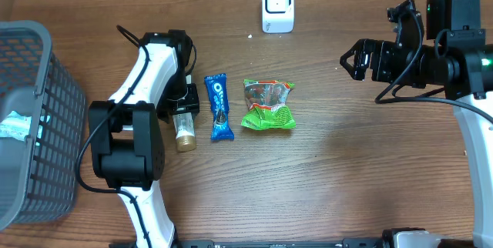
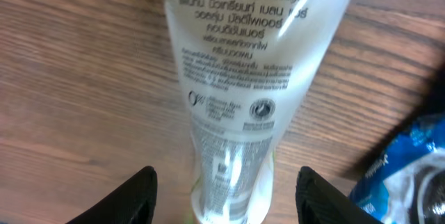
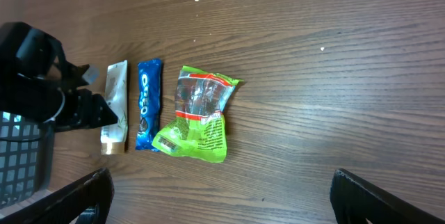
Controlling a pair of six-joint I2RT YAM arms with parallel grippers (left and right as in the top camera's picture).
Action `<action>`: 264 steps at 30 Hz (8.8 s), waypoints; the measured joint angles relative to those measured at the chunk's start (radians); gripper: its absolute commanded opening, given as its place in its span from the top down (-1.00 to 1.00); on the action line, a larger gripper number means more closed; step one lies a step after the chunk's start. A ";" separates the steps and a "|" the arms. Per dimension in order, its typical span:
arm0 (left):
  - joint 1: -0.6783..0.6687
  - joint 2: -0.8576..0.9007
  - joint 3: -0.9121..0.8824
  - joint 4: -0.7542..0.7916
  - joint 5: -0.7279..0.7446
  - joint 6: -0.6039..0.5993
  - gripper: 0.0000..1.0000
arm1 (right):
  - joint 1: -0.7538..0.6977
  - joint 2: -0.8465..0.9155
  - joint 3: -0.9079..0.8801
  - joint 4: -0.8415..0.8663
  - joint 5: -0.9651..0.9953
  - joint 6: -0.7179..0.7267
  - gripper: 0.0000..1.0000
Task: Scan the item barcode
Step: 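Place the white tube left of the Oreo pack and release, then reach the left gripper into the basket toward the mint-green wipes pack, then close the left gripper on the mint-green wipes pack inside the basket, then carry the wipes pack right of the green bag and release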
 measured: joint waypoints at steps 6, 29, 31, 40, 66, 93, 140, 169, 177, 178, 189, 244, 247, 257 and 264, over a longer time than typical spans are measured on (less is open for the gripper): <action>0.000 0.015 0.299 -0.198 -0.016 0.005 -0.17 | 0.000 0.000 0.000 -0.001 0.000 0.000 -1.00; 0.673 -0.416 0.975 -0.346 -0.036 -0.055 -0.99 | 0.000 0.000 0.000 -0.012 0.000 -0.001 -1.00; 0.769 -0.392 0.963 -0.347 -0.013 -0.066 -0.99 | 0.000 0.000 0.000 -0.012 0.000 0.000 -1.00; 0.885 -0.172 0.854 -0.335 0.040 -0.082 -0.90 | 0.000 0.000 0.000 -0.013 0.000 0.000 -1.00; 0.887 0.315 0.830 -0.176 -0.064 -0.152 -0.88 | 0.000 0.000 0.000 -0.027 0.000 0.000 -1.00; 0.895 0.415 0.827 -0.156 -0.036 -0.144 -0.72 | 0.000 0.005 0.000 -0.028 0.000 0.000 -1.00; 0.748 -0.818 0.874 0.168 0.403 0.085 -1.00 | 0.000 0.006 0.000 -0.028 0.000 0.000 -1.00; 0.584 -0.513 1.138 -0.096 -0.175 0.056 -1.00 | 0.000 0.007 0.000 -0.052 -0.029 0.000 -1.00; 0.584 -0.492 1.138 -0.133 -0.136 0.107 -1.00 | 0.000 0.007 0.000 -0.051 -0.031 0.000 -1.00; 0.584 -0.482 1.138 -0.133 -0.096 0.136 -1.00 | 0.000 0.007 0.000 -0.053 -0.031 0.000 -1.00; 0.582 -0.204 1.118 -0.276 -0.015 0.064 -0.80 | 0.000 0.007 0.000 -0.052 -0.037 0.000 -1.00; 0.909 0.584 1.101 -0.193 0.032 -0.124 -0.71 | 0.000 0.007 0.000 -0.104 -0.037 0.000 -1.00; 0.908 0.585 1.106 -0.186 0.038 -0.120 -0.58 | 0.000 0.007 0.000 -0.105 -0.037 0.000 -1.00; 0.903 0.587 1.107 -0.200 0.055 -0.109 0.91 | 0.000 0.007 0.000 -0.105 -0.046 0.001 -1.00; 0.896 0.596 1.107 -0.240 0.067 -0.108 0.91 | 0.000 0.007 0.000 -0.103 -0.047 0.000 -1.00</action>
